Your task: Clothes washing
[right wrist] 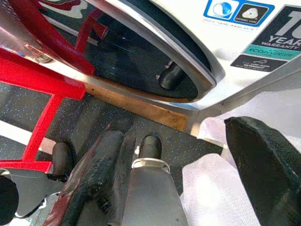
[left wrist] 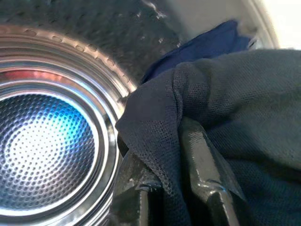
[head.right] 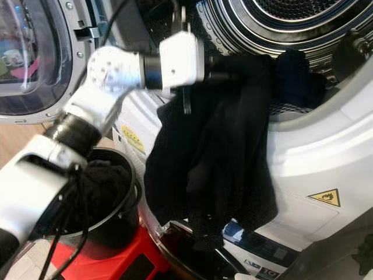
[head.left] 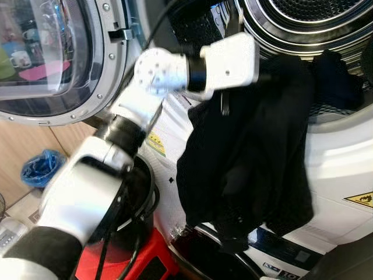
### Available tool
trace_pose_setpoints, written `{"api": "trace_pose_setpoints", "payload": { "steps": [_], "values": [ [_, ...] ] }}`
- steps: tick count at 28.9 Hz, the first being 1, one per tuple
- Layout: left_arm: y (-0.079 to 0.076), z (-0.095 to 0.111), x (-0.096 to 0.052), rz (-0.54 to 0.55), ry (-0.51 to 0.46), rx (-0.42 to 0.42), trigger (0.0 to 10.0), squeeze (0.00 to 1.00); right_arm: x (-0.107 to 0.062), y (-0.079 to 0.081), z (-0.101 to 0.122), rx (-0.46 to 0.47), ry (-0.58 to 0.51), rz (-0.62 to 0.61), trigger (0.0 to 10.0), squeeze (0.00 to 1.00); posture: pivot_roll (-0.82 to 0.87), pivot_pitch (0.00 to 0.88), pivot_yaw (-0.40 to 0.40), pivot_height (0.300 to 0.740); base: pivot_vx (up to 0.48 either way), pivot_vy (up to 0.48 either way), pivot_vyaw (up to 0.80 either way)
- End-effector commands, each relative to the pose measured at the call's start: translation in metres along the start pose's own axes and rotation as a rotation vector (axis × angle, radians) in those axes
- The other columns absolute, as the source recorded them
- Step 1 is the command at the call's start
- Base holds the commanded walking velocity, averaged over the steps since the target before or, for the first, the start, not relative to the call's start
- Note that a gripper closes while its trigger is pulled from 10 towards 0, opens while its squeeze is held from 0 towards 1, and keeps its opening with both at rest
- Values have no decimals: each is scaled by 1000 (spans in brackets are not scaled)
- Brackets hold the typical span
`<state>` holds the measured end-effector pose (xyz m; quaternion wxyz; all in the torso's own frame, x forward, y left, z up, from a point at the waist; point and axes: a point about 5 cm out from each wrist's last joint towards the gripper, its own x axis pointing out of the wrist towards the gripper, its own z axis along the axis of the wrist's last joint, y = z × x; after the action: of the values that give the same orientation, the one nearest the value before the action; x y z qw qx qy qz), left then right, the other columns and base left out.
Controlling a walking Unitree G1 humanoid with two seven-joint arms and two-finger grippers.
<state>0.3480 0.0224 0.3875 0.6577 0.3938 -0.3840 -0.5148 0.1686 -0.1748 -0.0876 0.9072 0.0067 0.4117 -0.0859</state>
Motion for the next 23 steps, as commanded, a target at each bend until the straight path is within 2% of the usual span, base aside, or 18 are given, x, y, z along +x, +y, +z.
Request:
{"api": "trace_pose_setpoints", "payload": {
  "steps": [1, 2, 5, 7, 11, 17, 20, 22, 23],
  "values": [
    [20, 1, -9, 106, 25, 20, 10000, 0, -2, 3, -5, 0, 15, 3, 10000, 0, 98, 64, 27, 740, 0, 0, 0],
    [32, -4, -17, 221, 58, -1, 10000, 0, -2, 2, -5, 7, 11, -5, 10000, 0, 95, 65, 30, 740, 0, 0, 0],
    [46, -13, -34, 401, 81, -98, 10000, 0, -2, 2, -6, 9, 10, -9, 10000, 0, 92, 66, 31, 740, 0, 0, 0],
    [49, -16, -40, 450, 88, -132, 10000, 0, -2, 2, -6, 8, 8, -9, 10000, 0, 92, 66, 31, 740, 0, 0, 0],
    [55, -28, -56, 585, 108, -262, 10000, 0, -2, 1, -3, 7, -10, -17, 10000, 0, 87, 69, 31, 740, 0, 0, 0],
    [45, -42, -61, 606, 155, -316, 10000, 0, 1, 0, 10, 11, -69, -22, 10000, 0, 70, 73, 35, 740, 0, 0, 0],
    [27, -54, -59, 510, 186, -394, 10000, 0, 2, -1, 17, 13, -97, -27, 10000, 0, 70, 73, 35, 740, 0, 0, 0],
    [9, -62, -55, 371, 221, -461, 10000, 0, 3, -2, 18, 11, -105, -24, 10000, 0, 65, 78, 32, 740, 0, 0, 0],
    [5, -64, -54, 339, 231, -473, 10000, 0, 2, -2, 18, 11, -105, -24, 10000, 0, 65, 78, 32, 740, 0, 0, 0]
  ]
}}
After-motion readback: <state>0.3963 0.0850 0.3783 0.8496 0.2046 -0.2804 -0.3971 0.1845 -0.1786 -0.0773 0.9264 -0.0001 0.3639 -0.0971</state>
